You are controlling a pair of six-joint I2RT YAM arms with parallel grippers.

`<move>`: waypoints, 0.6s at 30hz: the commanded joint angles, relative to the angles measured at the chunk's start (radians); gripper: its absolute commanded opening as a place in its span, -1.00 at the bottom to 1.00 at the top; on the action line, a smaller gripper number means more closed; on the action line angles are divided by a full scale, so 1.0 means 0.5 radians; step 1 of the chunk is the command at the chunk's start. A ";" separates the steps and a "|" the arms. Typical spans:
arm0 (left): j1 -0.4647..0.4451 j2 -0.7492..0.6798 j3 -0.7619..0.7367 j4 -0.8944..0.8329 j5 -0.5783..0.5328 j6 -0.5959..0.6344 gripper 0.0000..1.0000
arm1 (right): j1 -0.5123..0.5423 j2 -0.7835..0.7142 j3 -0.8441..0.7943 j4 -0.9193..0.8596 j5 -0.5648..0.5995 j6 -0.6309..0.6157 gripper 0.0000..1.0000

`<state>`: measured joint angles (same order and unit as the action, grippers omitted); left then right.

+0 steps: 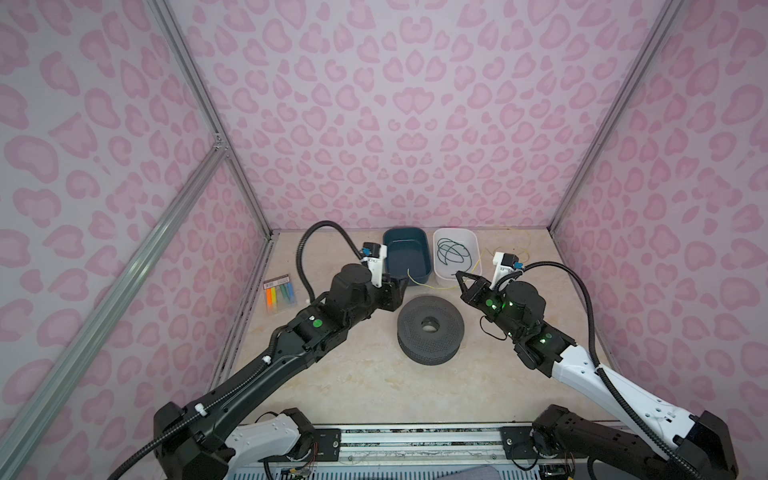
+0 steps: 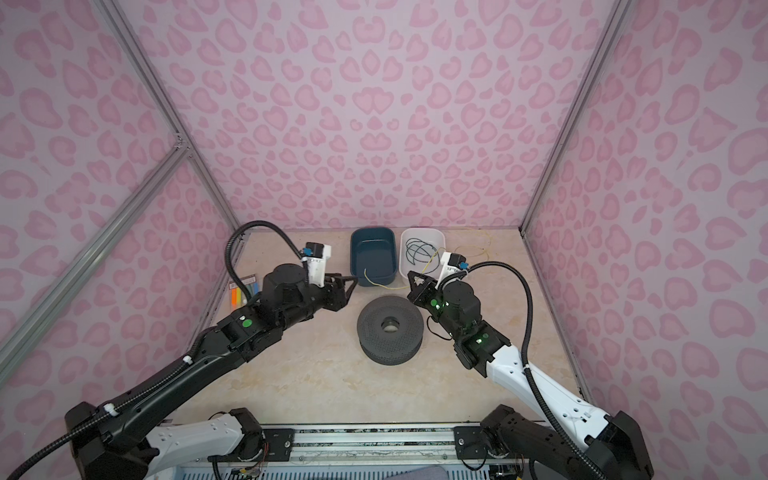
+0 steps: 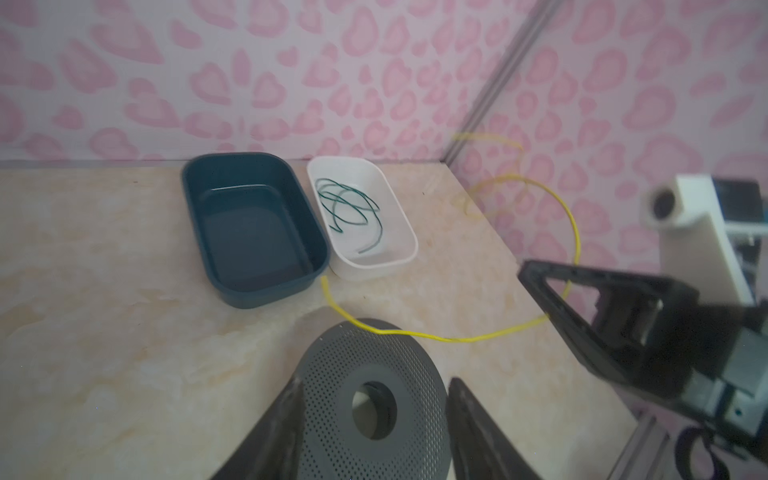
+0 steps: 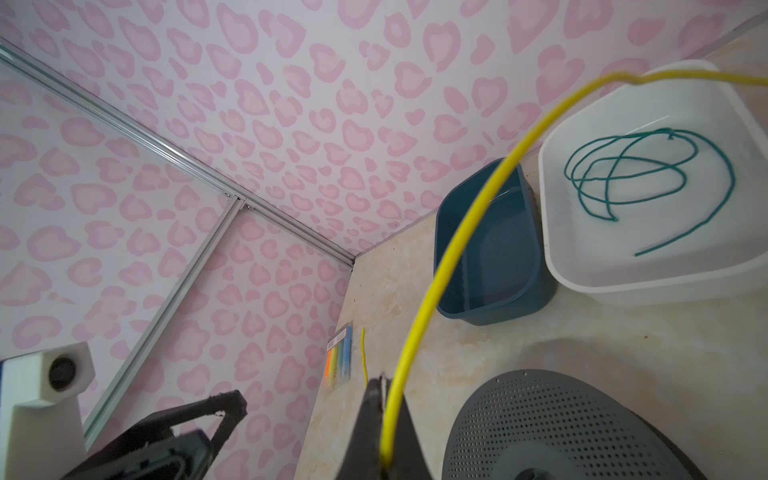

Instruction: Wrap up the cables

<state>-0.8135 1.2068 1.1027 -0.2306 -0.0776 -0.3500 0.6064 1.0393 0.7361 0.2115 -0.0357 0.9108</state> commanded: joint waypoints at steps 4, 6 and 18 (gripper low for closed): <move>-0.335 0.260 0.089 0.133 -0.221 0.784 0.16 | -0.001 0.043 0.040 -0.067 -0.138 0.057 -1.00; -0.365 0.319 0.093 0.242 -0.212 0.865 0.19 | -0.006 0.048 0.050 -0.081 -0.177 0.096 -1.00; -0.389 0.548 0.067 0.506 -0.350 1.040 -0.07 | -0.001 0.047 0.076 -0.161 -0.339 0.173 -1.00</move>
<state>-1.0061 1.4700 1.1423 -0.0677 -0.2211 0.1268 0.6037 1.0618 0.7681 0.1329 -0.1787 0.9874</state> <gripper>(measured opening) 0.488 0.049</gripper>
